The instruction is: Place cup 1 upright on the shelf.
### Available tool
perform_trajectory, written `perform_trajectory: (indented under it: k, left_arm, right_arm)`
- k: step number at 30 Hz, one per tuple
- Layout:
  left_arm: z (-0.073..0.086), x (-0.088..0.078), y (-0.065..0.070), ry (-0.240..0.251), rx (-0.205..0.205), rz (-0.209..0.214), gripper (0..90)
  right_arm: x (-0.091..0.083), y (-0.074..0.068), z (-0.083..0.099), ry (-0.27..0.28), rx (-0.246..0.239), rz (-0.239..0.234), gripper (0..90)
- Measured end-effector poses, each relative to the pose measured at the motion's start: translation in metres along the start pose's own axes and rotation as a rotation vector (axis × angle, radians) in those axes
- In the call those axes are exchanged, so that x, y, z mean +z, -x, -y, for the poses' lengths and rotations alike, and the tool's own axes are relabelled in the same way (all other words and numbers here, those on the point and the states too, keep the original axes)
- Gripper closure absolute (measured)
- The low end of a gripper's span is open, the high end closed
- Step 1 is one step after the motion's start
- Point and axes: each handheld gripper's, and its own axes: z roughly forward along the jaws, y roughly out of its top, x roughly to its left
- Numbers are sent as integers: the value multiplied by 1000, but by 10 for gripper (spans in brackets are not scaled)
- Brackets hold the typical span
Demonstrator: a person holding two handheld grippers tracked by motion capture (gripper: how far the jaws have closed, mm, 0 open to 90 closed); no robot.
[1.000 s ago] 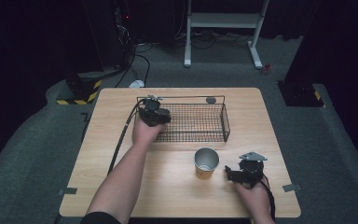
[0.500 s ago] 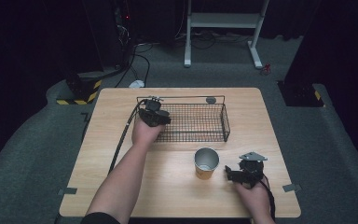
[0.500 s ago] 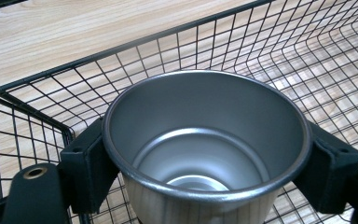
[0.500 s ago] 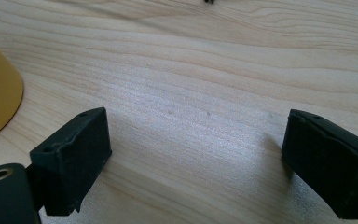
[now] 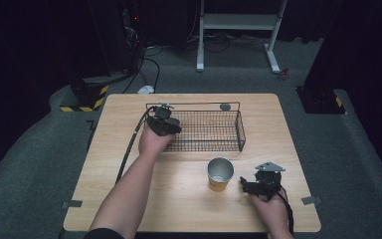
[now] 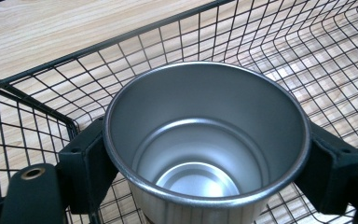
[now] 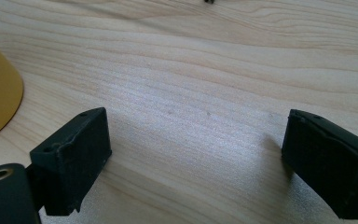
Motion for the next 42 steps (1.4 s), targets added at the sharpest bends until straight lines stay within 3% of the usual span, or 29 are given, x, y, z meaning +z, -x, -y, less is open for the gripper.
perform_trajectory:
  k: [7, 16, 31, 39, 42]
  left_arm:
    - [2, -3, -1, -12, 22, 3, 169]
    - [9, -3, -5, -45, 20, 14, 153]
    - [10, -2, -2, -15, 14, 33, 168]
    - [11, -4, -1, -5, 29, 32, 147]
    - [10, -7, -3, 3, 16, 60, 111]
  right_arm:
    - [0, 0, 0, 0, 0, 0, 73]
    - [0, 0, 0, 0, 0, 0, 73]
    - [0, 0, 0, 0, 0, 0, 73]
    - [0, 0, 0, 0, 0, 0, 73]
    - [0, 0, 0, 0, 0, 0, 73]
